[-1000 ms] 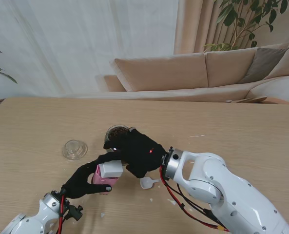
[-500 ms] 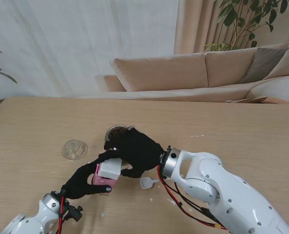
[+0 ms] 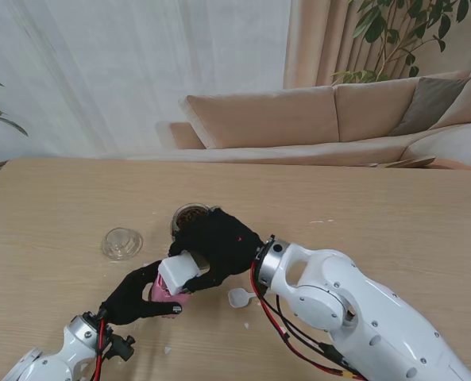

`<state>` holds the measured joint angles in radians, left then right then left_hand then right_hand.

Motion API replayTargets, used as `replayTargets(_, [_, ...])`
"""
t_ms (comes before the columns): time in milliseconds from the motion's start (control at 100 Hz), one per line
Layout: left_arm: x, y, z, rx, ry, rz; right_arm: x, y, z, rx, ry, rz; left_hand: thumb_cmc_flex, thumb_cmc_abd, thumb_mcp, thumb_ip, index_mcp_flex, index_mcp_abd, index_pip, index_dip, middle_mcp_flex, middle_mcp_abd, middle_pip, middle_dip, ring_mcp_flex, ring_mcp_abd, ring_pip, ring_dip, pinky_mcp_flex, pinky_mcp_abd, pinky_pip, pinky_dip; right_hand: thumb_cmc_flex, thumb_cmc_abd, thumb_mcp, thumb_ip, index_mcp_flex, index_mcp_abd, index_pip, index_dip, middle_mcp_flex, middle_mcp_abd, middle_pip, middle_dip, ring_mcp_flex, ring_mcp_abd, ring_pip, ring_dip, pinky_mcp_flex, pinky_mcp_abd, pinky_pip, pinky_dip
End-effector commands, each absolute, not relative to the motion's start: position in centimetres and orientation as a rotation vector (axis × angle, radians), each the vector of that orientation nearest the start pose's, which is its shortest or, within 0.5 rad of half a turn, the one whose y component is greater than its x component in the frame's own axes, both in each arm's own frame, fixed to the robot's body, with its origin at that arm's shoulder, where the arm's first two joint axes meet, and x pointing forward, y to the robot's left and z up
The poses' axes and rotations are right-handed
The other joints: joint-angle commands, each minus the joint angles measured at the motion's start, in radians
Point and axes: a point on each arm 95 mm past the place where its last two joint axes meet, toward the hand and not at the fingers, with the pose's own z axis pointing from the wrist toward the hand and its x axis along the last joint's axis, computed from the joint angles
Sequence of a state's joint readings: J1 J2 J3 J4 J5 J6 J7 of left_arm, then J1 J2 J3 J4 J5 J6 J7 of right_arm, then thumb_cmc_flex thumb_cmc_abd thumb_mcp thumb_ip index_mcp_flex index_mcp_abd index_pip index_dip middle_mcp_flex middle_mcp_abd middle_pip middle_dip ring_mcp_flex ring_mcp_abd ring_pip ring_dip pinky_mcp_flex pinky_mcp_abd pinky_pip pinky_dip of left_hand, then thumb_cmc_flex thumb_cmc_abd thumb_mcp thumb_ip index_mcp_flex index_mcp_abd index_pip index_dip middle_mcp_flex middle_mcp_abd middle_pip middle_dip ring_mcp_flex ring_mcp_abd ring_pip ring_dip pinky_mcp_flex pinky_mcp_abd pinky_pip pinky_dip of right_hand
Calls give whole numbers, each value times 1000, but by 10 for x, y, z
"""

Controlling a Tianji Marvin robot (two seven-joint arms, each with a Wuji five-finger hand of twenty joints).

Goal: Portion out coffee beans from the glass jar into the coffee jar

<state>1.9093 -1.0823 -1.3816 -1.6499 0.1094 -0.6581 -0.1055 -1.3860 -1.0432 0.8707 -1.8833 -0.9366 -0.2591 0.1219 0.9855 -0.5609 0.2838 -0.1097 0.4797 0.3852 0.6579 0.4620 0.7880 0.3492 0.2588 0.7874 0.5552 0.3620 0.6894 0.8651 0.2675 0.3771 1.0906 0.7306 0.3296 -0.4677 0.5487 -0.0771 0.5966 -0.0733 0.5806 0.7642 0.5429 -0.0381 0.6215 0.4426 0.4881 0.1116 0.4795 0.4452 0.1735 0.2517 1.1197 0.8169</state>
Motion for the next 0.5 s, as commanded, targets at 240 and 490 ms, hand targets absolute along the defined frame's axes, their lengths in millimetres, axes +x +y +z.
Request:
replayTargets(240, [288, 16, -351, -1731, 1114, -2498, 337, 170, -239, 675, 1900, 1944, 268, 165, 242, 16, 73, -213, 196, 63, 75, -126, 106, 70, 8, -15, 16, -2, 8, -12, 22, 18, 10, 34, 63, 45, 247, -25, 284, 103, 194, 18, 101, 76, 142, 19, 103, 63, 80, 24, 105, 47])
replayTargets(490, [285, 12, -351, -1722, 1069, -2507, 337, 177, -241, 677, 1864, 1940, 264, 161, 242, 16, 72, -211, 198, 62, 75, -125, 108, 70, 8, -13, 18, -2, 10, -11, 25, 19, 7, 9, 76, 46, 400, -37, 351, 107, 344, 4, 142, 97, 218, 28, 151, 83, 120, 38, 144, 52])
